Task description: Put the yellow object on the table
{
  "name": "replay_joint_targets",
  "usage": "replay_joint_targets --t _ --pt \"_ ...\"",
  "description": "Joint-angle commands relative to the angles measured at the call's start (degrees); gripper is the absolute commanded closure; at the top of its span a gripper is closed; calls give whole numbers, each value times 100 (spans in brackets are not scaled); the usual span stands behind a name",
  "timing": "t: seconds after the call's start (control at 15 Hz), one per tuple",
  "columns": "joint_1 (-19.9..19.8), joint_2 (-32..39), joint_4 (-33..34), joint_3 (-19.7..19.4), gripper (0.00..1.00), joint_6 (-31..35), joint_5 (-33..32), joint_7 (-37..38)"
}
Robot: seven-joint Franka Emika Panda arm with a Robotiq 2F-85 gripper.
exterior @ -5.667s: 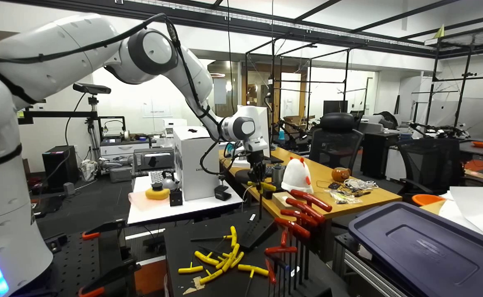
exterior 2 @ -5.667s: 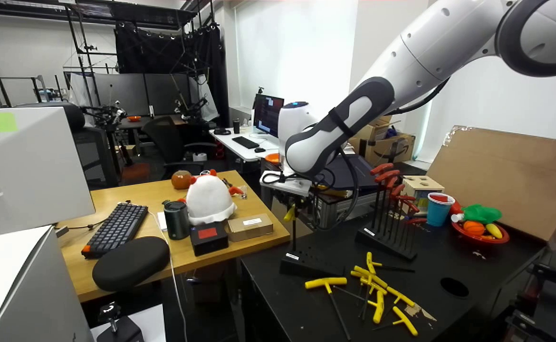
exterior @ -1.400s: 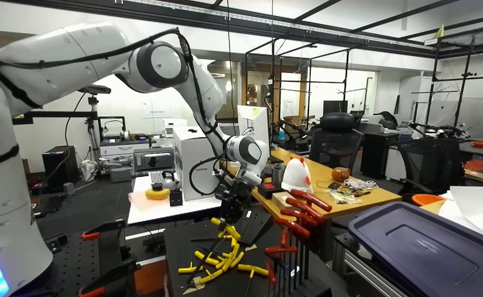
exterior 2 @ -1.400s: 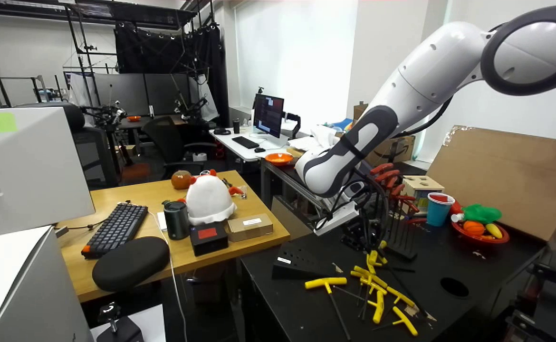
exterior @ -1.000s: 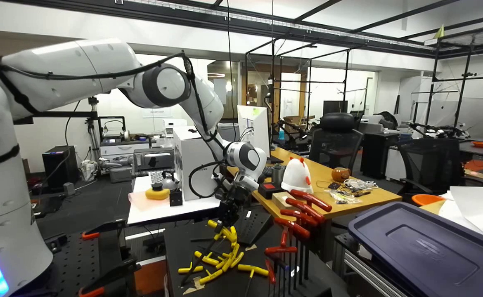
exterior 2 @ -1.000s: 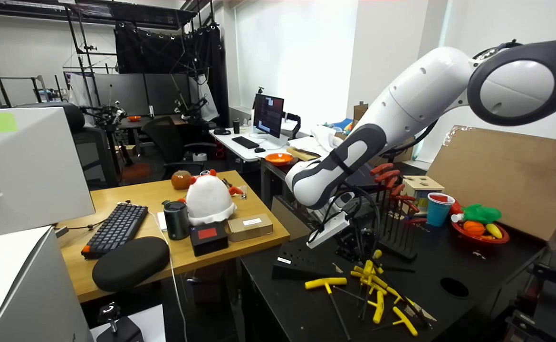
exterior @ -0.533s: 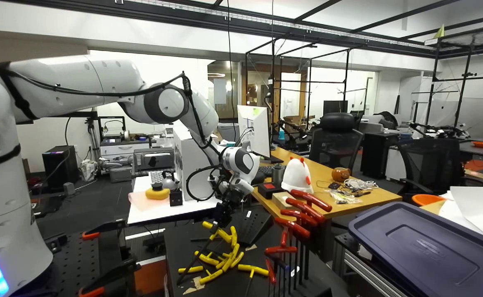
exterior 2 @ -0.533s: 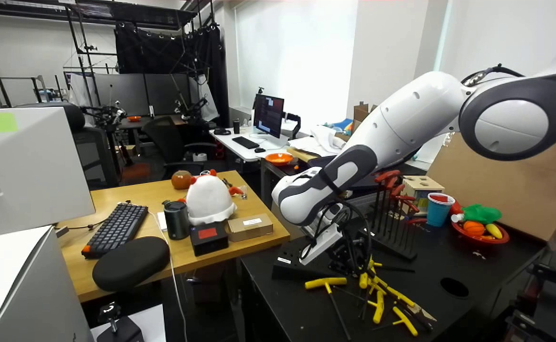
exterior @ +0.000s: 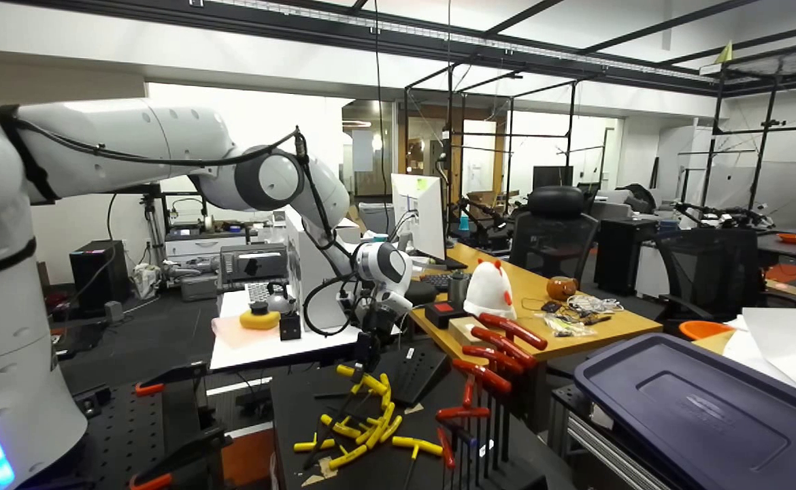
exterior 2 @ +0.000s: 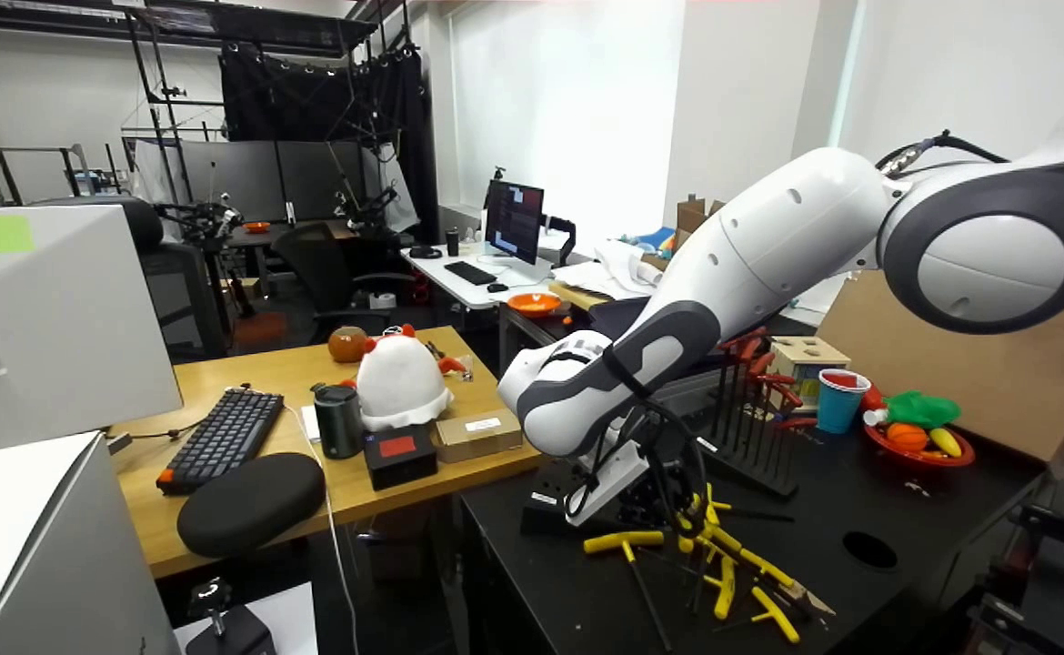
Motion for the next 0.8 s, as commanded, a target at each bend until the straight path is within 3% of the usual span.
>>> replay_joint_targets --t 0.0,0.4,0.53,0.73 --pt "114 292 395 -93 51 195 -264 -81" --pt "-20 377 394 33 6 927 -314 -211" --pt "-133 251 281 148 0 1111 -218 -359" --pt "-364 -82 -2 387 0 1440 -29 -756"
